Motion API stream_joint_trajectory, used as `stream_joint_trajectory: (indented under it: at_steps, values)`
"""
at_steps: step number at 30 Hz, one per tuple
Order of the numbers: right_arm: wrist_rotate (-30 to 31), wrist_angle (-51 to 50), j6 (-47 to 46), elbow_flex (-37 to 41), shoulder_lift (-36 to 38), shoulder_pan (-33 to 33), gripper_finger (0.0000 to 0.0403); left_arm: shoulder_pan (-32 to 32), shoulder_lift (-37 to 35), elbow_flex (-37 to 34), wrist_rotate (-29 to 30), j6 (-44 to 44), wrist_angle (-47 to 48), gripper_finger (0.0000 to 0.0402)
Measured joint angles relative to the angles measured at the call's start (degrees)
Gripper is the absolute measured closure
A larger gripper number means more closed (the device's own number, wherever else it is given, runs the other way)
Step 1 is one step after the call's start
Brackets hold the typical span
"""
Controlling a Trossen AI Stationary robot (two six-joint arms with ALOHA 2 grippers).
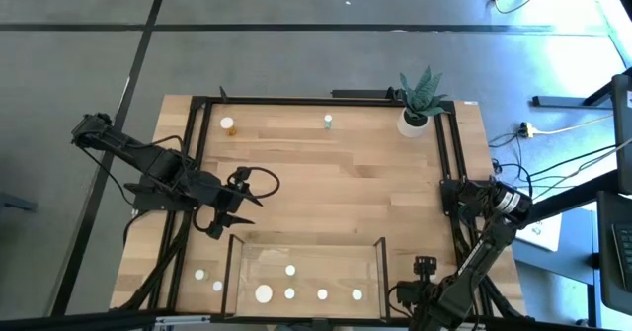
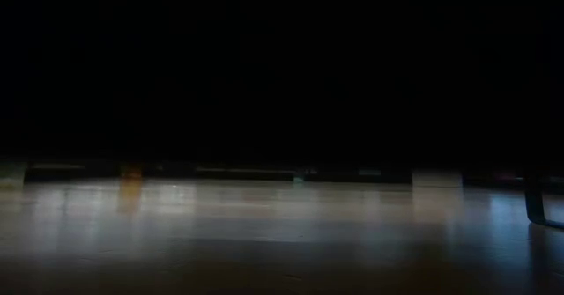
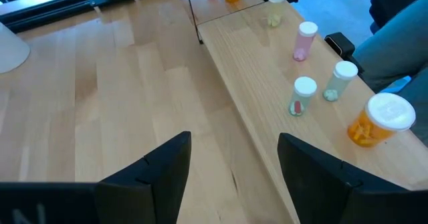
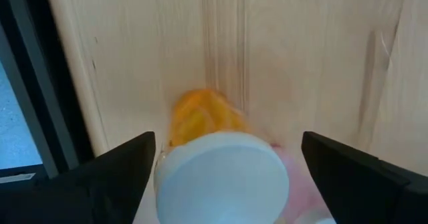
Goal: Pick and place medicine bottles onto shelf by color
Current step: Put the bottom orange pill bottle on the shelf aligned with the other orange pill bottle
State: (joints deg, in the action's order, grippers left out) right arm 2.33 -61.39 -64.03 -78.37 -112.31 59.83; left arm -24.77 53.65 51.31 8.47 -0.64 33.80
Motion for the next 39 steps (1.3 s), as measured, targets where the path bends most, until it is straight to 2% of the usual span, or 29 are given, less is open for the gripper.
stream_joint_trajectory:
  at_steps: [8,16,22,26,39]
  values:
    - [0.1,0.3,-0.6,0.0,0.0,0.0,0.012,0.0,0.0,0.0,0.0,0.0,0.0,0.0184]
    - [0.2,0.9,-6.6,0.0,0.0,-0.3,0.0219,0.0,0.0,0.0,0.0,0.0,0.0,0.0184]
    - [1.9,1.0,-8.6,0.0,0.0,-1.1,0.0228,0.0,0.0,0.0,0.0,0.0,0.0,0.0184]
    - [2.6,1.1,-8.6,0.0,0.0,-2.0,0.0216,0.0,0.0,0.0,0.0,0.0,0.0,0.0184]
    - [2.8,1.3,-4.2,0.0,0.0,-5.4,0.0221,0.0,0.0,0.0,0.0,0.0,0.0,0.0184]
